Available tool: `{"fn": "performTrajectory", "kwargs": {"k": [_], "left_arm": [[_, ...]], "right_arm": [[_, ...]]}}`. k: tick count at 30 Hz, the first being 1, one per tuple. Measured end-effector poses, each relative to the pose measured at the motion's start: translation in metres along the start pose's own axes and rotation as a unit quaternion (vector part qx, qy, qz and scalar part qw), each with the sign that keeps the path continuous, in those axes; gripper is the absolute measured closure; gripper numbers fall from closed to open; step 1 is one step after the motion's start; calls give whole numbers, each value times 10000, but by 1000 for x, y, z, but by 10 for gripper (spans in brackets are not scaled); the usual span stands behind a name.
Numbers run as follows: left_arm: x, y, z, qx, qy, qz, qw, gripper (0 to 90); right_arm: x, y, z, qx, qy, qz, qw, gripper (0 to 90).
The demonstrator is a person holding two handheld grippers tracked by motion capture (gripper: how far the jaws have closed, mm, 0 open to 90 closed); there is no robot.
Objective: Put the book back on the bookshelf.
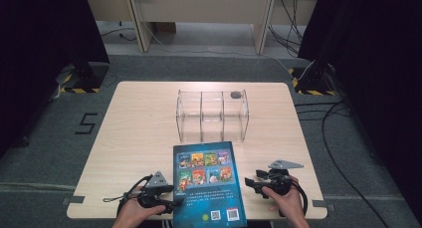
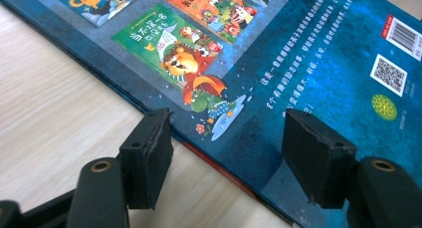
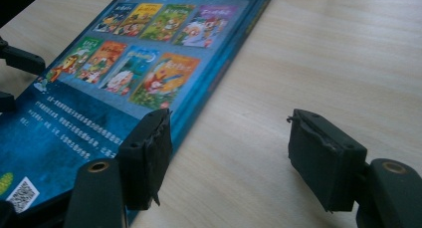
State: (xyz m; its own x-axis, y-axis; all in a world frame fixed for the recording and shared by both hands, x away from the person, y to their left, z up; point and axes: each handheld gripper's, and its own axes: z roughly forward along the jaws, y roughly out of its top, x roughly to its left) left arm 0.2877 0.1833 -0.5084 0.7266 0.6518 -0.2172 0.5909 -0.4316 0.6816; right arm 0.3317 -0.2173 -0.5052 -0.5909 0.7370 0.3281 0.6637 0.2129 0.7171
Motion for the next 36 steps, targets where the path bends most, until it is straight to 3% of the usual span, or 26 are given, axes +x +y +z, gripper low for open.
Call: {"fn": "performTrajectory", "kwargs": {"k": [7,12,16,18,21,23,27,30,34,36], "left_arm": [[-4,3,5,-28,-60,19,10000,347],[-4,5,7,-19,-101,41,9999,341],[0,7,8,-81,-231,-181,9995,330],[0,7,9,-100,-249,-191,9995,334],[-2,7,10,-110,-202,-116,9997,331],[-3,6,10,-122,-194,-108,9997,328],[1,5,9,-207,-312,-325,9988,337],[0,5,9,-214,-291,-307,9989,350],[-4,5,11,-220,-195,-265,9992,351],[-5,5,12,-248,-139,-269,9992,352]], "right_arm": [[10,-2,6,147,177,29,9997,368],[13,1,13,156,159,-6,9998,363],[13,4,20,171,125,74,9997,356],[13,6,25,126,87,175,9997,346],[15,9,35,-8,265,448,9986,364],[18,10,37,-65,181,521,9985,353],[19,7,36,-146,176,740,9970,351],[18,6,35,-228,266,1002,9943,331],[12,0,30,-388,536,1639,9843,332],[11,0,28,-333,566,1607,9848,331]]}}
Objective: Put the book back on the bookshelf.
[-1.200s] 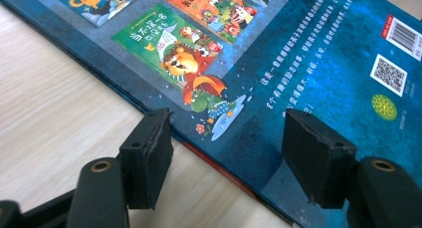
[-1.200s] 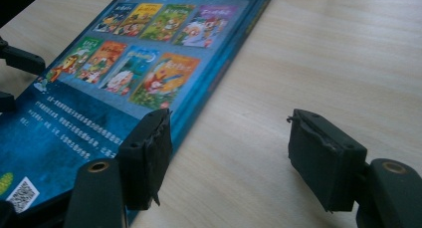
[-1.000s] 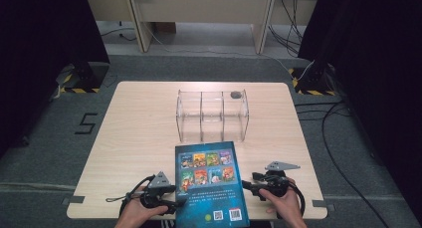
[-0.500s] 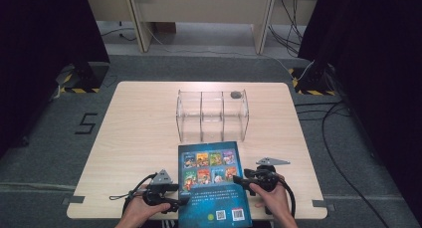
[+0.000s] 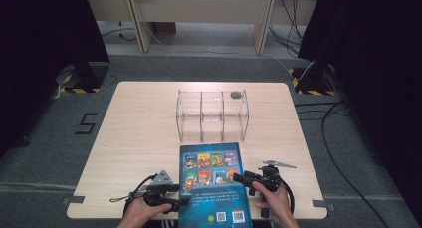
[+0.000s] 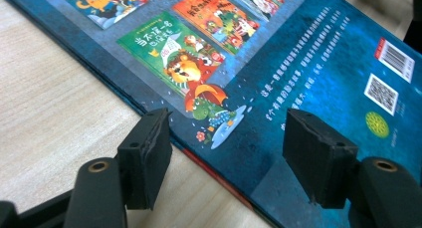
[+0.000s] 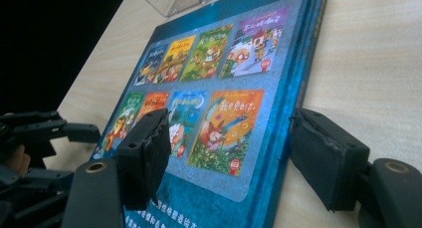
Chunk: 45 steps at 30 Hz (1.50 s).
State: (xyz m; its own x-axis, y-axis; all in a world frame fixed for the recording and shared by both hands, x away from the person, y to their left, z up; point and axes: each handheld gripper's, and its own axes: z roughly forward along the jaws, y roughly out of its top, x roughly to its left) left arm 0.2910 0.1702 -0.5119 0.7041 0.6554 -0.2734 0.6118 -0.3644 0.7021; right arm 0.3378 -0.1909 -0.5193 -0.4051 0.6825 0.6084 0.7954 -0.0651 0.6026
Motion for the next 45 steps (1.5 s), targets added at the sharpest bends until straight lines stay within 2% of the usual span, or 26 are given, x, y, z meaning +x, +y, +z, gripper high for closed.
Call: {"fn": "performTrajectory", "kwargs": {"k": [2,5,7,9,12,13,15,16,18,19,21,23,26,28,30,31,32,33,34,35,36,38,39,42,45], "left_arm": [[-2,0,1,1,52,71,10000,351],[-1,0,0,-10,64,22,10000,379],[-2,0,0,42,97,58,9999,379],[-1,1,-3,127,34,-5,9999,372],[-1,-2,-6,153,110,12,9998,371],[-2,-2,-6,156,77,-7,9998,372],[-4,-4,-5,82,-132,-206,9997,384],[-6,-4,-5,102,-76,-145,9998,373],[-7,-4,-4,85,-29,-129,9999,374],[-8,-5,-4,59,-21,-138,9999,373],[-7,-5,-4,33,-66,-199,9998,369],[-7,-5,-3,27,-77,-200,9998,370],[-8,-5,-3,7,-51,-197,9998,370],[-8,-5,-3,14,-47,-176,9998,371],[-9,-6,-2,-29,-61,-180,9998,394],[-9,-5,0,-62,-183,-249,9995,436],[-10,-5,0,-50,-122,-192,9997,465],[-10,-4,0,0,-102,-75,9999,473],[-9,-5,0,-10,-126,-46,9999,475],[-9,-5,0,-10,-126,-46,9999,476],[-7,-4,-1,18,-175,-82,9998,475],[-7,-3,-1,22,-193,-103,9998,473],[-7,-4,-1,16,-184,-92,9998,469],[-7,-4,-1,15,-187,-34,9998,453],[-8,-4,-1,30,-212,14,9998,429]], "right_arm": [[0,0,0,-2,-19,-16,10000,324],[1,1,0,19,-25,-16,10000,324],[-3,3,-2,133,40,28,9999,363],[-3,2,-6,184,19,33,9998,355],[3,-2,-11,292,-212,-263,9990,352],[5,-4,-12,324,-270,-383,9984,353],[10,-10,-13,372,-264,-462,9979,356],[13,-14,-13,366,-242,-469,9979,347],[19,-19,-13,293,-396,-593,9970,342],[20,-21,-13,236,-407,-518,9975,320],[19,-22,-13,114,-323,-217,9992,296],[15,-22,-14,-22,-155,259,9995,290],[11,-24,-15,-166,-50,468,9988,287],[10,-25,-15,-226,50,709,9972,281],[6,-27,-16,-256,347,1136,9926,313],[3,-31,-13,-90,771,1556,9848,360],[3,-38,-5,119,1127,1749,9780,481],[8,-40,-4,219,1145,1770,9773,459],[9,-38,-5,209,1050,1525,9825,427],[9,-38,-5,209,1050,1525,9825,427],[10,-33,-8,362,915,910,9910,494],[11,-32,-9,456,838,584,9937,529],[12,-31,-9,557,778,254,9951,525],[13,-30,-13,588,933,-29,9939,545],[17,-29,-17,502,1058,-435,9922,559]]}}
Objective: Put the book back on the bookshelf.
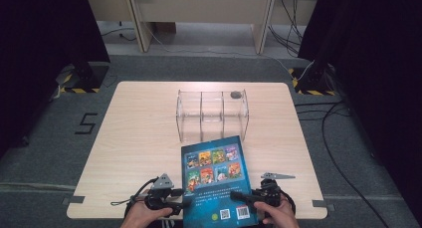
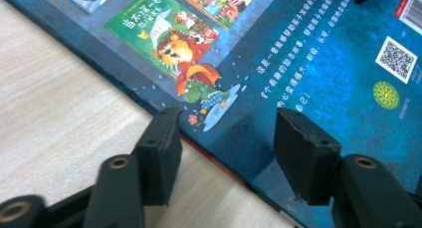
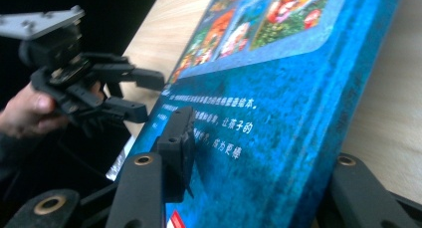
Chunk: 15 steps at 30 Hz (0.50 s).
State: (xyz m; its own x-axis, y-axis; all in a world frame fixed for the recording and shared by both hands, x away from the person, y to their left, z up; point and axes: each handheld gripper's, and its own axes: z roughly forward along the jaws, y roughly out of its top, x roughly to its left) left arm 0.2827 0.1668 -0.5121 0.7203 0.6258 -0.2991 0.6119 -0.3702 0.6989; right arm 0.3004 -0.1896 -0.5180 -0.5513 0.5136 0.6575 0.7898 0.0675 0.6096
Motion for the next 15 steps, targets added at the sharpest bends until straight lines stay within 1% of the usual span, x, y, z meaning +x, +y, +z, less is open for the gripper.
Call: {"fn": "performTrajectory", "kwargs": {"k": [1,2,6,8,10,11,12,13,14,15], "left_arm": [[0,0,0,8,-14,10,10000,422],[0,0,0,-4,-49,-22,10000,414],[2,0,1,-51,-90,-36,9999,396],[2,0,1,-57,-80,-25,9999,376],[1,0,1,-63,-89,-19,9999,345],[2,0,1,-69,-123,-59,9999,332],[2,1,2,-61,-145,-84,9998,312],[3,1,2,-63,-199,-142,9997,298],[4,1,2,-73,-246,-182,9995,284],[5,2,2,-69,-301,-214,9993,276]], "right_arm": [[2,0,-1,-14,-4,-110,9999,558],[4,0,-1,-19,-27,-178,9998,558],[7,-5,-4,-122,-93,-286,9995,558],[12,-7,-7,-176,-127,-424,9989,558],[18,-9,-12,-279,-202,-721,9968,559],[20,-9,-13,-301,-216,-793,9962,559],[23,-10,-14,-360,-237,-997,9941,561],[25,-10,-15,-394,-252,-1123,9926,563],[28,-9,-16,-440,-266,-1327,9898,564],[30,-8,-17,-449,-264,-1454,9880,568]]}}
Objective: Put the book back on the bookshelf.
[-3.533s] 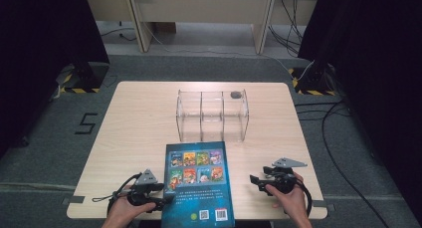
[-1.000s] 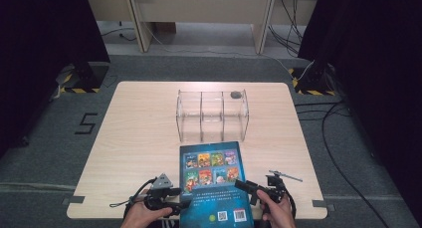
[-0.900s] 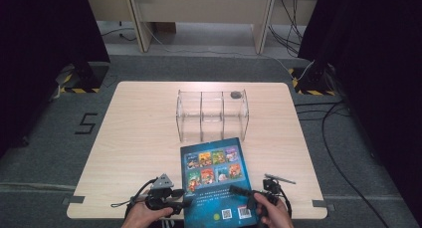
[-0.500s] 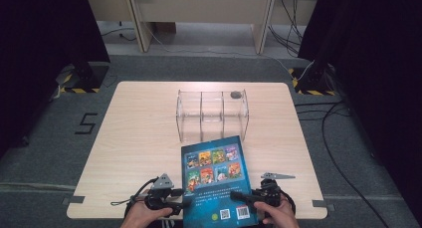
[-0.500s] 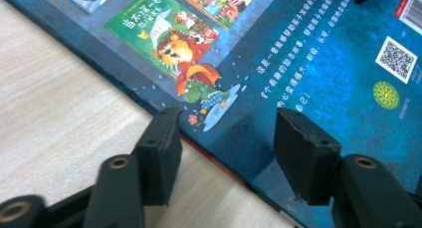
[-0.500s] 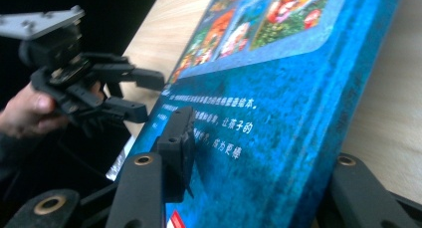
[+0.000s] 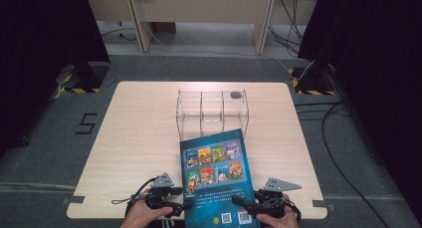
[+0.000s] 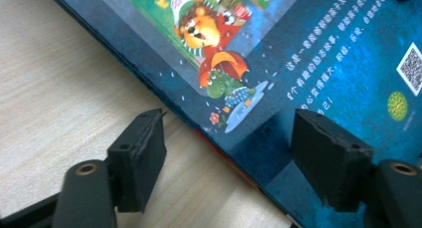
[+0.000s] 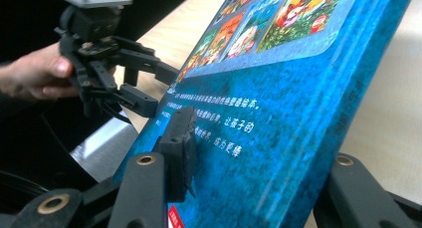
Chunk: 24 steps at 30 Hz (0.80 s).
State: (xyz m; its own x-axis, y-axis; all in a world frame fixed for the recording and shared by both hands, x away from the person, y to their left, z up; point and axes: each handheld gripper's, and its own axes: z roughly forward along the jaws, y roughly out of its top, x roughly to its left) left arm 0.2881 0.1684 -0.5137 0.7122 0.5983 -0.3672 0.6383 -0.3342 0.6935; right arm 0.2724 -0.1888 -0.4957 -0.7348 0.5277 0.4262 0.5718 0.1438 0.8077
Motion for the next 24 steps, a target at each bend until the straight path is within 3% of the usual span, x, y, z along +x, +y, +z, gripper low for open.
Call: {"fn": "performTrajectory", "kwargs": {"k": [5,9,12,15,18,20,23,24], "left_arm": [[2,2,1,13,-134,-3,9999,233],[5,6,5,57,-374,-38,9993,200],[4,9,7,49,-524,28,9986,235],[3,10,8,94,-529,84,9985,229],[0,12,7,115,-482,258,9984,240],[-1,13,6,91,-459,270,9985,250],[-1,13,4,40,-433,215,9988,266],[-2,14,3,11,-432,269,9987,268]], "right_arm": [[4,5,-2,-136,40,-357,9993,584],[6,8,-3,-200,112,-616,9978,600],[5,10,-2,-152,184,-661,9975,600],[2,12,-1,-64,292,-618,9976,607],[-1,13,3,271,648,-554,9960,629],[-2,14,8,451,861,-503,9940,649],[-2,16,11,406,965,-355,9939,682],[-4,21,12,541,1074,-406,9919,682]]}}
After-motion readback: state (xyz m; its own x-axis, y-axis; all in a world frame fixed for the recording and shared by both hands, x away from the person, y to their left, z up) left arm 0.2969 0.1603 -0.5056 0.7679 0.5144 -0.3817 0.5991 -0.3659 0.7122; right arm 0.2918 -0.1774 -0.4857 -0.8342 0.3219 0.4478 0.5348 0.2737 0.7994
